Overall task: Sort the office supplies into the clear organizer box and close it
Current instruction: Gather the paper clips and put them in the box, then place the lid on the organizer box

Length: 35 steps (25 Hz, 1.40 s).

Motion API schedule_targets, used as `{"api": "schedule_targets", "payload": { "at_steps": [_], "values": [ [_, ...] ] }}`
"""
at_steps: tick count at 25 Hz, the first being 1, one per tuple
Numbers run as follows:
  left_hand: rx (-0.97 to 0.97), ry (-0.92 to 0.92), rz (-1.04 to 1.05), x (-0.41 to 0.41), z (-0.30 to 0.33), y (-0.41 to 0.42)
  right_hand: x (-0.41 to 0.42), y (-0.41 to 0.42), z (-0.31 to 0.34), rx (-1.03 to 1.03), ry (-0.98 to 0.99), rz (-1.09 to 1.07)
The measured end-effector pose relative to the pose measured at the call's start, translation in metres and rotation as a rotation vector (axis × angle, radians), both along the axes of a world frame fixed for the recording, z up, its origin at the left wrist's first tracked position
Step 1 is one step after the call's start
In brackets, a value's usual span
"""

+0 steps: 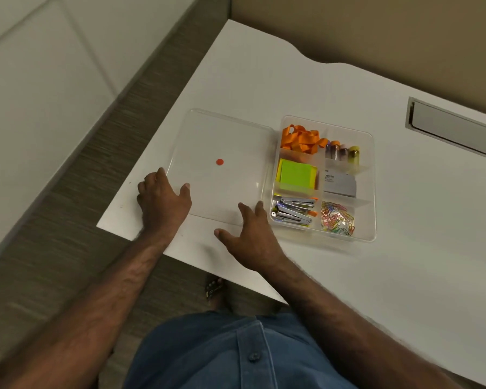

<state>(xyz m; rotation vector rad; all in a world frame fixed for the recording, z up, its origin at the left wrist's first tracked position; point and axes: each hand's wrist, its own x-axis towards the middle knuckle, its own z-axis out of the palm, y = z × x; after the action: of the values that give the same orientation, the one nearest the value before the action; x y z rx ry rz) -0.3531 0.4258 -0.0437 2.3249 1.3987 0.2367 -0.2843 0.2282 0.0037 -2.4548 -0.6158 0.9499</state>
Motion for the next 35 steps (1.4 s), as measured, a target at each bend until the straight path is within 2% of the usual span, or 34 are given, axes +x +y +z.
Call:
{"api": "schedule_targets", "payload": {
  "at_steps": [6, 11, 14, 21, 28, 35],
  "values": [
    [-0.038, -0.114, 0.037, 0.003, 0.001, 0.018, -0.004, 0.007, -0.006, 0.021, -0.012, -0.002],
    [-0.277, -0.243, 0.173, 0.003, 0.0, 0.038, 0.0, 0.002, 0.001, 0.132, -0.058, -0.039],
    [-0.355, -0.333, 0.225, -0.004, 0.005, 0.041, 0.003, 0.002, 0.005, 0.192, -0.069, -0.069],
    [-0.284, -0.442, 0.252, -0.033, 0.051, 0.034, 0.019, 0.0, 0.031, 0.376, -0.063, -0.126],
    [-0.318, -0.617, 0.184, 0.013, 0.095, -0.011, 0.086, -0.043, 0.072, 0.518, -0.126, -0.438],
    [-0.454, -0.683, 0.042, 0.091, 0.081, -0.093, 0.148, -0.133, 0.062, 0.493, -0.206, -0.664]
  ]
}}
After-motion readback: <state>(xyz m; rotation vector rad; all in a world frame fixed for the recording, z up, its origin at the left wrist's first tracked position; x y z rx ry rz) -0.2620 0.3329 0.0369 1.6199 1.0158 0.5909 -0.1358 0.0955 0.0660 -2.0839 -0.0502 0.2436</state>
